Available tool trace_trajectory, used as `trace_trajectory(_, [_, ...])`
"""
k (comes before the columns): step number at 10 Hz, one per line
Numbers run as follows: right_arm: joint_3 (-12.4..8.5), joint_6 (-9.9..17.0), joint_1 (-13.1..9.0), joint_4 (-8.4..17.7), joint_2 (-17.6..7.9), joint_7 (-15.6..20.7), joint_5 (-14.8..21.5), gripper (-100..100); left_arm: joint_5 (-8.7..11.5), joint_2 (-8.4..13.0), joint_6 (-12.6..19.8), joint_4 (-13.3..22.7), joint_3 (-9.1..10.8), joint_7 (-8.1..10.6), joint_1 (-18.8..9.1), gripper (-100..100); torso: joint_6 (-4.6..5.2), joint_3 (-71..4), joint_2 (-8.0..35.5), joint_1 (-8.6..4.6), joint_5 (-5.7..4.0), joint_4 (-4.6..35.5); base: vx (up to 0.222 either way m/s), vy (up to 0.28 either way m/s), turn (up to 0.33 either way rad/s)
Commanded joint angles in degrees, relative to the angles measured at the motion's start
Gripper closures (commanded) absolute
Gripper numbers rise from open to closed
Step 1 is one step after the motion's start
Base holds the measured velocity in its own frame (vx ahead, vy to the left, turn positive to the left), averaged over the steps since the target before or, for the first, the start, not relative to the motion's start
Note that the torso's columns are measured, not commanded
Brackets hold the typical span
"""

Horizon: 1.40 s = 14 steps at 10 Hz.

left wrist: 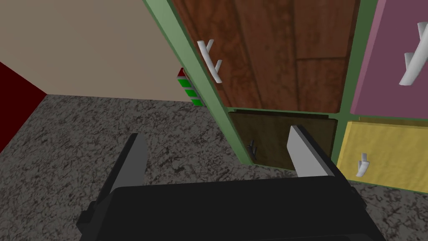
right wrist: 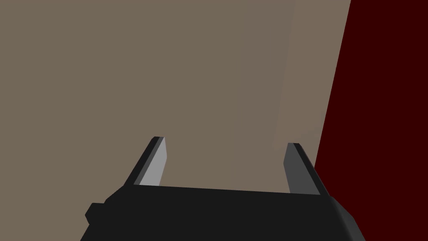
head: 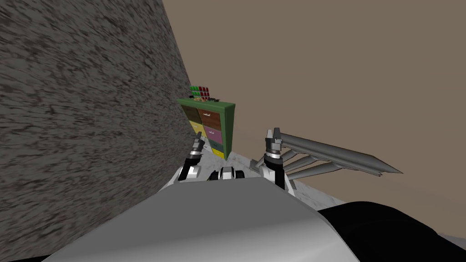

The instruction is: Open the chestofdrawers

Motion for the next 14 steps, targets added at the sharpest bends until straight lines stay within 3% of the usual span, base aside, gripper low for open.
trace_trajectory(1, [0.0, 0.0, 0.0, 0.0, 0.0, 0.0, 0.0, 0, -0.38, -0.56, -0.17, 3.09, -0.56, -0.24, -0.87, -100, 0.0, 0.0, 0.0, -0.02, 0.0, 0.0, 0.044, 0.04, -0.059])
trace_trajectory(14, [0.0, 0.0, 0.0, 0.0, 0.0, 0.0, 0.0, 0, -2.78, 0.67, 1.13, 19.28, -4.21, -1.8, -6.09, -100, 0.0, -0.02, -0.04, -0.03, -0.01, -0.01, 0.065, 0.048, -0.067])
